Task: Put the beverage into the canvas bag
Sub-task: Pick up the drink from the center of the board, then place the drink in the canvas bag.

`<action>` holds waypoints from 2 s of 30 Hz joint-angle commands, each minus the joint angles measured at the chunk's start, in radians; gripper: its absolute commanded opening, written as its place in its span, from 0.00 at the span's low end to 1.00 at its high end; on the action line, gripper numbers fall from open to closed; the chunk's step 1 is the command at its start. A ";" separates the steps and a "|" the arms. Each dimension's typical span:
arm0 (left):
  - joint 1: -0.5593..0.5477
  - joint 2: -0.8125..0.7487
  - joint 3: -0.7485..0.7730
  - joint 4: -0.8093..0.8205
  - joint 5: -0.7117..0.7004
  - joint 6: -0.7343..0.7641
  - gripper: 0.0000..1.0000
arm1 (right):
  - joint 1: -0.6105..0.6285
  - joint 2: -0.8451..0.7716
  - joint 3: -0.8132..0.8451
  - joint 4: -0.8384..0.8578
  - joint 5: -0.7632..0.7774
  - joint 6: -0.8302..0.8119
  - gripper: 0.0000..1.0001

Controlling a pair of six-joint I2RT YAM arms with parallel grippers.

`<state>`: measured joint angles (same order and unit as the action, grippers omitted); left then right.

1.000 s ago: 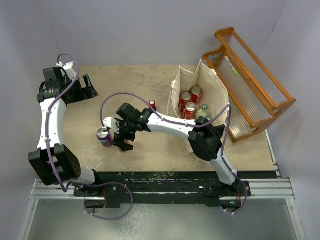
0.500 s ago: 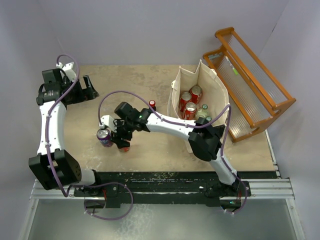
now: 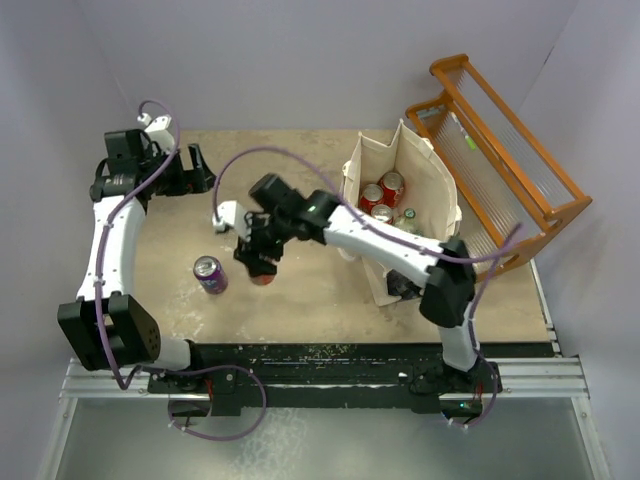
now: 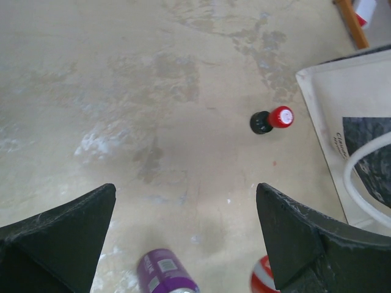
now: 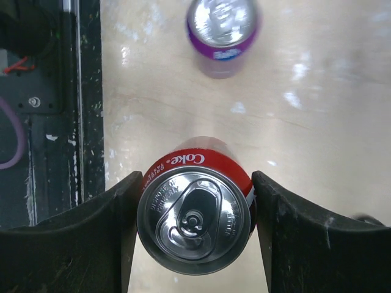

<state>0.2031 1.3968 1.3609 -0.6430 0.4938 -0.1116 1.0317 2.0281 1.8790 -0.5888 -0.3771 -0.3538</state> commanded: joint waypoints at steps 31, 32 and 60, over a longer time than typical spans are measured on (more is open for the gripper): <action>-0.711 0.299 0.290 0.363 0.217 -0.229 0.92 | -0.432 -0.860 -0.342 -0.181 0.241 0.083 0.00; -0.714 0.313 0.292 0.360 0.201 -0.239 0.90 | -0.434 -0.856 -0.355 -0.184 0.226 0.087 0.00; -0.785 0.318 0.203 0.473 0.321 -0.161 0.00 | -0.454 -0.916 -0.694 -0.186 0.232 0.073 0.00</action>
<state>-0.5694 1.7588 1.5780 -0.2485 0.7372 -0.3107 0.5838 1.1263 1.1931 -0.8429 -0.1844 -0.2935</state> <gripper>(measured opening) 0.009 0.685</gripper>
